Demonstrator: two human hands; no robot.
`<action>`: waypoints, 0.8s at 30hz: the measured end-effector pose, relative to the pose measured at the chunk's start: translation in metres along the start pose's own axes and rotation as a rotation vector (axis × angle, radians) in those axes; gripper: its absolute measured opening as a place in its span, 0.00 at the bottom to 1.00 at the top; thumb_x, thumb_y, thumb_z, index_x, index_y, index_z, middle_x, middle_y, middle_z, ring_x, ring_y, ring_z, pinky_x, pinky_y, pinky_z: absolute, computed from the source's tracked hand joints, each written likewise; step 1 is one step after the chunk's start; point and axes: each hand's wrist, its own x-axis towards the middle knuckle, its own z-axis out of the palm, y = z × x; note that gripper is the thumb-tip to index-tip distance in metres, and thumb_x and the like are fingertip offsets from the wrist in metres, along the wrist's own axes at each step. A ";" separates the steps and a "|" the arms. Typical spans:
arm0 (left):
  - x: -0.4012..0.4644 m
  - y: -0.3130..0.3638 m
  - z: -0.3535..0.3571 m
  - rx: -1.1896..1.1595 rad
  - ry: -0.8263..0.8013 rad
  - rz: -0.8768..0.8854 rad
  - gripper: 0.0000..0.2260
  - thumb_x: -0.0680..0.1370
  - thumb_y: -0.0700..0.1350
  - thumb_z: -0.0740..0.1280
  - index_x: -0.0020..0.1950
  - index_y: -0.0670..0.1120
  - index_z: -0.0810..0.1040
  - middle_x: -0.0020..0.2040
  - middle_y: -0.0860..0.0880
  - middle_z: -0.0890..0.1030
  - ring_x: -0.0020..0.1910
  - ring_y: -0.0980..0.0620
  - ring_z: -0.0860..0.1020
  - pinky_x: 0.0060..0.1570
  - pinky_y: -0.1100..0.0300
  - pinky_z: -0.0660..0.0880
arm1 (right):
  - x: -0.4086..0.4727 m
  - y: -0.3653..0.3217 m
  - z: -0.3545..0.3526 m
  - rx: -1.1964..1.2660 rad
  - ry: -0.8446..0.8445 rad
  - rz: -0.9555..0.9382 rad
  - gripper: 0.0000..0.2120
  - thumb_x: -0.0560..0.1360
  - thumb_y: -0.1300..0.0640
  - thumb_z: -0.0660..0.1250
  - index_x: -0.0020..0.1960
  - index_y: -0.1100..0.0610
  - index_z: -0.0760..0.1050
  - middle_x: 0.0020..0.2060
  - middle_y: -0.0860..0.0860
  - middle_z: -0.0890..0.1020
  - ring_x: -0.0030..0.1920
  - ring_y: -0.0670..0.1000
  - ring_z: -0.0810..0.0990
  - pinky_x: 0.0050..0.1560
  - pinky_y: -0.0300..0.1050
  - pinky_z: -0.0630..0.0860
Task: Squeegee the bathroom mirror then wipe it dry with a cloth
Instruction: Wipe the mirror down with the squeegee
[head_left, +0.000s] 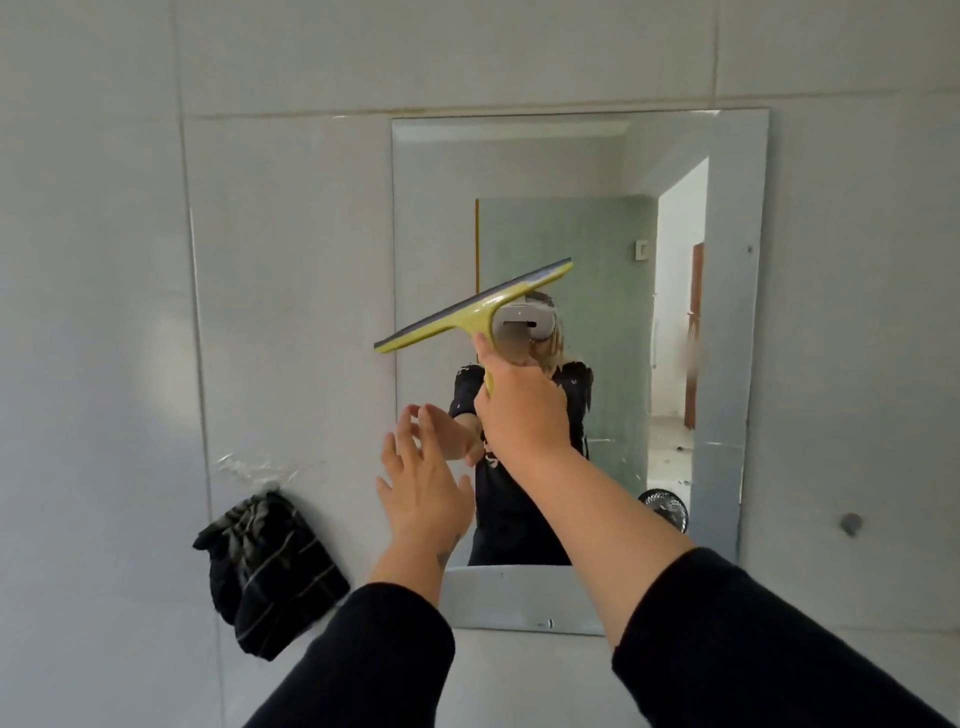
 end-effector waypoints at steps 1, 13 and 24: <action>0.000 -0.003 -0.001 -0.009 0.012 -0.009 0.41 0.77 0.51 0.65 0.77 0.48 0.38 0.77 0.50 0.39 0.76 0.43 0.45 0.71 0.42 0.60 | 0.001 0.002 -0.001 -0.016 -0.004 -0.006 0.27 0.81 0.61 0.57 0.77 0.45 0.56 0.42 0.53 0.74 0.44 0.55 0.78 0.41 0.48 0.71; 0.001 -0.001 -0.012 -0.059 0.032 -0.022 0.40 0.76 0.47 0.65 0.77 0.45 0.40 0.77 0.48 0.42 0.76 0.44 0.46 0.70 0.42 0.61 | -0.005 0.059 -0.041 -0.331 -0.069 -0.154 0.29 0.80 0.62 0.57 0.74 0.37 0.59 0.50 0.56 0.81 0.36 0.56 0.74 0.36 0.47 0.72; 0.001 0.036 -0.013 -0.040 -0.015 0.132 0.39 0.76 0.48 0.65 0.77 0.49 0.42 0.76 0.48 0.41 0.75 0.43 0.45 0.69 0.41 0.62 | -0.025 0.104 -0.074 -0.338 -0.066 -0.049 0.26 0.81 0.60 0.57 0.74 0.39 0.60 0.36 0.48 0.68 0.36 0.55 0.70 0.35 0.45 0.66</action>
